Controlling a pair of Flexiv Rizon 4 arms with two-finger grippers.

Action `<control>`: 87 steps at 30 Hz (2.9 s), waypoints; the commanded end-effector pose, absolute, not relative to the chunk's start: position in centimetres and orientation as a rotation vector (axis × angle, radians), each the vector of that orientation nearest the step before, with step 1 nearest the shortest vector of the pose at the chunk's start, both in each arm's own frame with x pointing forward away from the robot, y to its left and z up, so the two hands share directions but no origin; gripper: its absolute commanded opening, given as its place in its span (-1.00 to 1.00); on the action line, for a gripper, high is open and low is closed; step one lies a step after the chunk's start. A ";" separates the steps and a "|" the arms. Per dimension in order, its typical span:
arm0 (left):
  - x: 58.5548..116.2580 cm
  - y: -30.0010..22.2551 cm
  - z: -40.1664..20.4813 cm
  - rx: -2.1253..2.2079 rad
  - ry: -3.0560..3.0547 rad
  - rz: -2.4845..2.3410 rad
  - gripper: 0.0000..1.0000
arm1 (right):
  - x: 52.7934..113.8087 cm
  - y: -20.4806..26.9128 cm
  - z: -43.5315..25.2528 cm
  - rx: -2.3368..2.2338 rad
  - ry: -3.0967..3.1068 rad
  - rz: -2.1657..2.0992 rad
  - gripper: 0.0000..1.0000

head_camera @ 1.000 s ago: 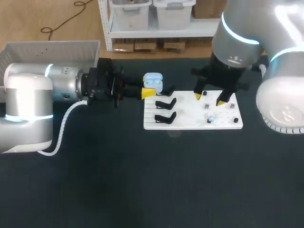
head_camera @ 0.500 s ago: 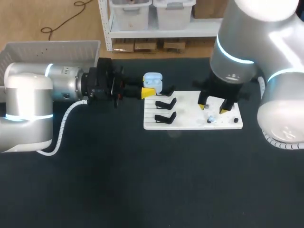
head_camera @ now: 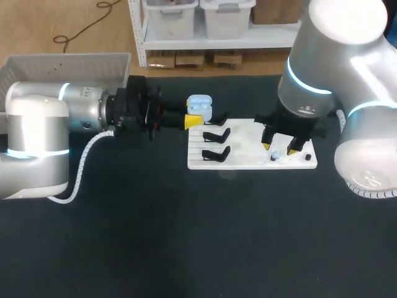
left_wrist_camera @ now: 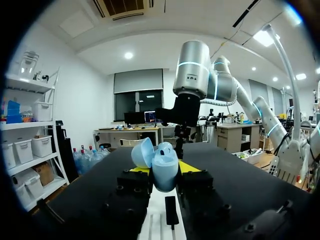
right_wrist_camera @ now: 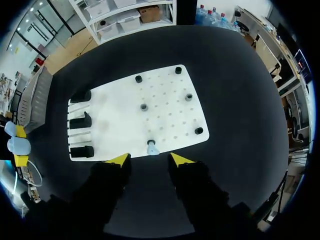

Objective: Pick up each earbud case from the left stands, insert the matching earbuds, close the lid, and place the case in the box.

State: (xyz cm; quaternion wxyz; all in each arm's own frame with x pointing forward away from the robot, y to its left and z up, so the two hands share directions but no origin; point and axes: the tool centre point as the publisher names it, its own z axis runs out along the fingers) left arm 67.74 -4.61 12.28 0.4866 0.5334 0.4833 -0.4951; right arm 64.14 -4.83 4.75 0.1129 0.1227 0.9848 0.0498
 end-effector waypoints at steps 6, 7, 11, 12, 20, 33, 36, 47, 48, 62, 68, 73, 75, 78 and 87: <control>67.8 -4.6 12.2 1.299 1.174 -1.206 -1.00 | 63.9 -5.6 2.9 0.377 2.897 0.174 -0.07; 67.8 -4.6 12.2 1.299 1.174 -1.206 -1.00 | 63.9 -5.6 2.8 0.379 2.898 0.176 -0.07; 67.8 -4.6 12.2 1.299 1.174 -1.206 -1.00 | 63.9 -5.6 2.5 0.388 2.900 0.188 -0.10; 67.8 -4.6 12.2 1.299 1.174 -1.206 -1.00 | 64.0 -5.6 2.4 0.391 2.899 0.191 -0.11; 67.8 -4.6 12.2 1.299 1.174 -1.206 -1.00 | 64.7 -5.3 2.0 0.410 2.897 0.212 -0.18; 67.8 -4.6 12.2 1.299 1.174 -1.206 -1.00 | 65.3 -5.1 1.6 0.433 2.901 0.224 -0.37; 67.8 -4.6 12.2 1.299 1.174 -1.206 -1.00 | 65.4 -5.1 1.5 0.441 2.902 0.225 -0.40; 67.8 -4.6 12.2 1.299 1.174 -1.206 -1.00 | 65.6 -5.3 1.3 0.460 2.910 0.227 -0.47; 67.8 -4.6 12.2 1.299 1.174 -1.206 -1.00 | 65.7 -5.3 1.3 0.461 2.912 0.228 -0.49; 67.8 -4.6 12.2 1.299 1.174 -1.206 -1.00 | 65.6 -5.0 1.6 0.460 2.928 0.224 -1.00; 67.8 -4.6 12.2 1.299 1.174 -1.206 -1.00 | 65.1 -4.9 3.3 0.467 2.946 0.186 -1.00; 67.8 -4.6 12.2 1.299 1.174 -1.206 -1.00 | 64.5 -4.9 5.7 0.454 2.956 0.130 -1.00; 67.8 -4.6 12.2 1.299 1.174 -1.206 -1.00 | 64.4 -4.8 6.9 0.447 2.956 0.118 -1.00; 67.8 -4.6 12.2 1.299 1.174 -1.206 -1.00 | 64.3 -4.5 9.0 0.428 2.955 0.105 -1.00; 67.8 -4.6 12.2 1.299 1.174 -1.206 -1.00 | 64.9 -3.1 16.9 0.341 2.999 0.146 -1.00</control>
